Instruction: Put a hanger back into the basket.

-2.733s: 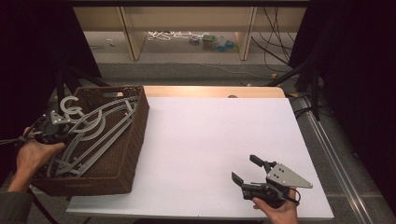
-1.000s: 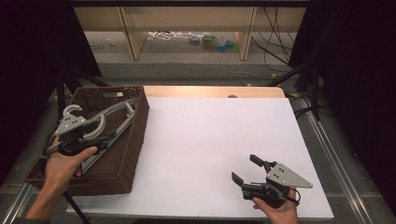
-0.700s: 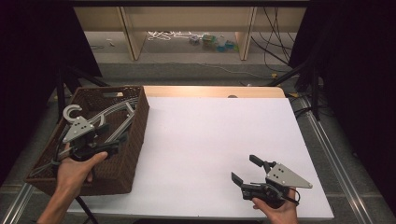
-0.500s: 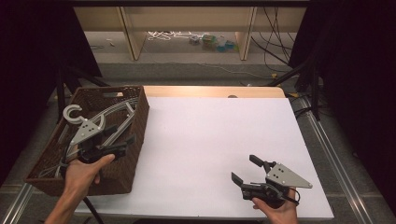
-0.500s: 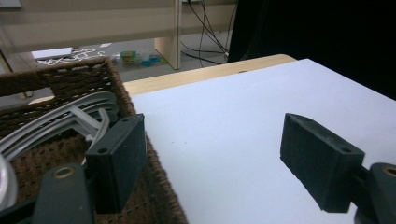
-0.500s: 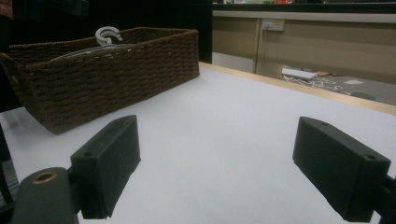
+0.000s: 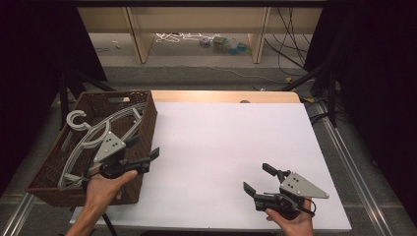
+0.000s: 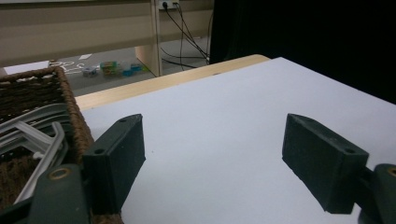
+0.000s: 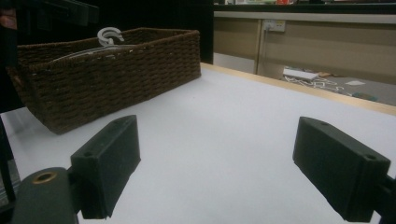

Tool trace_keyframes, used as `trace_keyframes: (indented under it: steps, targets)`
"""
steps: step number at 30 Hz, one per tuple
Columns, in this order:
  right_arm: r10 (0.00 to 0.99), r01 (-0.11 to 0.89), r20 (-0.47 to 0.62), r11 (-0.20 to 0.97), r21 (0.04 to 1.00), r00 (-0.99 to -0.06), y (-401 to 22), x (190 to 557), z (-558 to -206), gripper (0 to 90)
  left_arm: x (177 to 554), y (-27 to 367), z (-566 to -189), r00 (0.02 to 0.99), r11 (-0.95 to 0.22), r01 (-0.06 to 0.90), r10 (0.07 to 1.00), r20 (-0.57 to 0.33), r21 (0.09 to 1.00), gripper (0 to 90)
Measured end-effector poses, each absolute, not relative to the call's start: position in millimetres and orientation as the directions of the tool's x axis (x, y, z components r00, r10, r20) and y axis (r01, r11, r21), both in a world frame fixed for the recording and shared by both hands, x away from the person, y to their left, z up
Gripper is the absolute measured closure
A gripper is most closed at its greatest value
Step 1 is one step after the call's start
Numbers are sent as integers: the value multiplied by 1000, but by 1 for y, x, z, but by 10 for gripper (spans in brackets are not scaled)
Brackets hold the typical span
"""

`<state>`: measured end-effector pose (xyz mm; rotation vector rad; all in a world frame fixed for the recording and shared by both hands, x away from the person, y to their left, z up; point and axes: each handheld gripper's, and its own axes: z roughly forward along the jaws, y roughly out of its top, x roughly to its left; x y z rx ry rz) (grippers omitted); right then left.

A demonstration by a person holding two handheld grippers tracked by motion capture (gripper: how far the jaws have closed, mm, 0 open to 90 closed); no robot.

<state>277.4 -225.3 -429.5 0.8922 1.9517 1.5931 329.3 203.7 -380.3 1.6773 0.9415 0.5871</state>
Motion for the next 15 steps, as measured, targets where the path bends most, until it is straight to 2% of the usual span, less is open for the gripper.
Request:
trace_keyframes:
  steps: [15]
  targets:
    - [723,201,52,122,972,-689,-225,277,-430,157,312,182,-405,633,-123,225,773,-49,966,209]
